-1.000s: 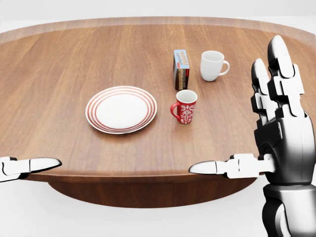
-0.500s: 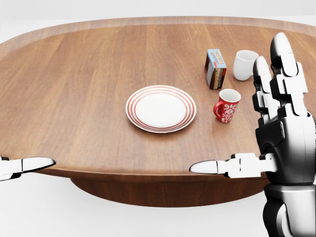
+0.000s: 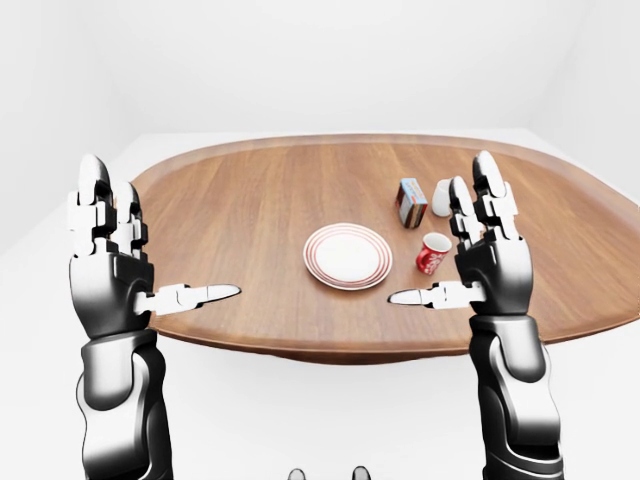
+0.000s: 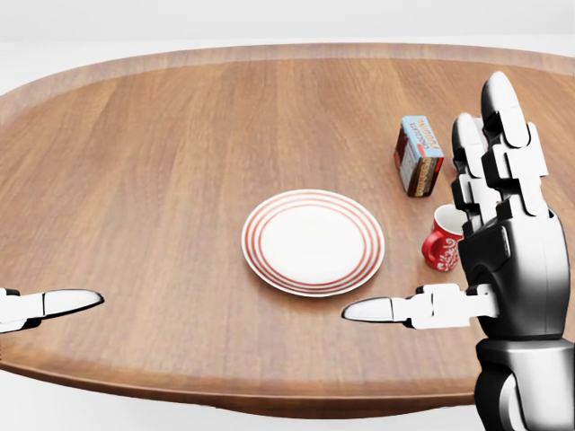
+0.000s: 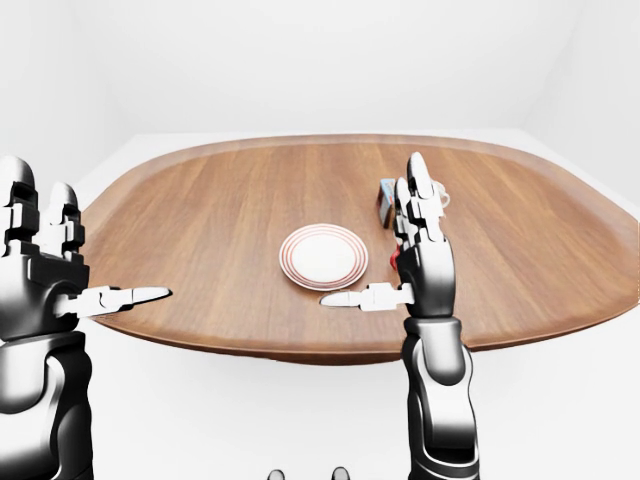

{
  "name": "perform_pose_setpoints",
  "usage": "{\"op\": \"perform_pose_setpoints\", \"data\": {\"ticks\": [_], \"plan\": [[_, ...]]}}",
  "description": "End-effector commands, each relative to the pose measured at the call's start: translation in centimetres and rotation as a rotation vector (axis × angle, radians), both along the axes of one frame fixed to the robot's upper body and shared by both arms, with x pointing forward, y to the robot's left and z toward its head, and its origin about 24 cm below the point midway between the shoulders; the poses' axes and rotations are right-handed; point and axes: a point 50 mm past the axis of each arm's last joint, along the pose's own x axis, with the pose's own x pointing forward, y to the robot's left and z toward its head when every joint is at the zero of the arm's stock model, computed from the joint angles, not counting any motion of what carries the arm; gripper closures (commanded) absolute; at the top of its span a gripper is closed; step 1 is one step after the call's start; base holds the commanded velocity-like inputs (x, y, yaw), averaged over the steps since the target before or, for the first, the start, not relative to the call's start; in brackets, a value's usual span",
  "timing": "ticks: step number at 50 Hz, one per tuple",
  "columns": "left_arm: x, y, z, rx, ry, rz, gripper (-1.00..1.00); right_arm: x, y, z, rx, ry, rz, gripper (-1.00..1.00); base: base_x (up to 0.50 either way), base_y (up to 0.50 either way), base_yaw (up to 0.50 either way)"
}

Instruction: Pick up the red mug and put it on the plate

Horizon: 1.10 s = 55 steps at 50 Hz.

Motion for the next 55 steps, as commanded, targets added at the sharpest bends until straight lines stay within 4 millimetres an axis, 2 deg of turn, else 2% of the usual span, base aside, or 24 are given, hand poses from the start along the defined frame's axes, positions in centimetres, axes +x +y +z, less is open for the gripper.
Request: {"op": "perform_pose_setpoints", "data": {"ticks": [1, 23, 38, 55], "plan": [[-0.16, -0.11, 0.10, 0.003, -0.006, -0.002, -1.00, 0.16, 0.01, -0.32, 0.004, 0.015, 0.002, -0.98, 0.50, 0.09, 0.00], [-0.10, -0.01, -0.03, 0.009, 0.002, 0.006, -1.00, 0.25, -0.15, -0.25, 0.021, 0.012, -0.003, -0.97, 0.29, 0.05, 0.00], [-0.07, -0.02, 0.20, 0.012, -0.007, 0.005, -1.00, 0.21, 0.01, 0.38, 0.018, -0.016, 0.000, -0.97, 0.21, -0.19, 0.00], [-0.17, -0.07, 0.14, 0.011, -0.006, 0.003, -1.00, 0.39, 0.20, -0.12, 0.002, 0.008, 0.001, -0.97, 0.29, -0.06, 0.00]]}}
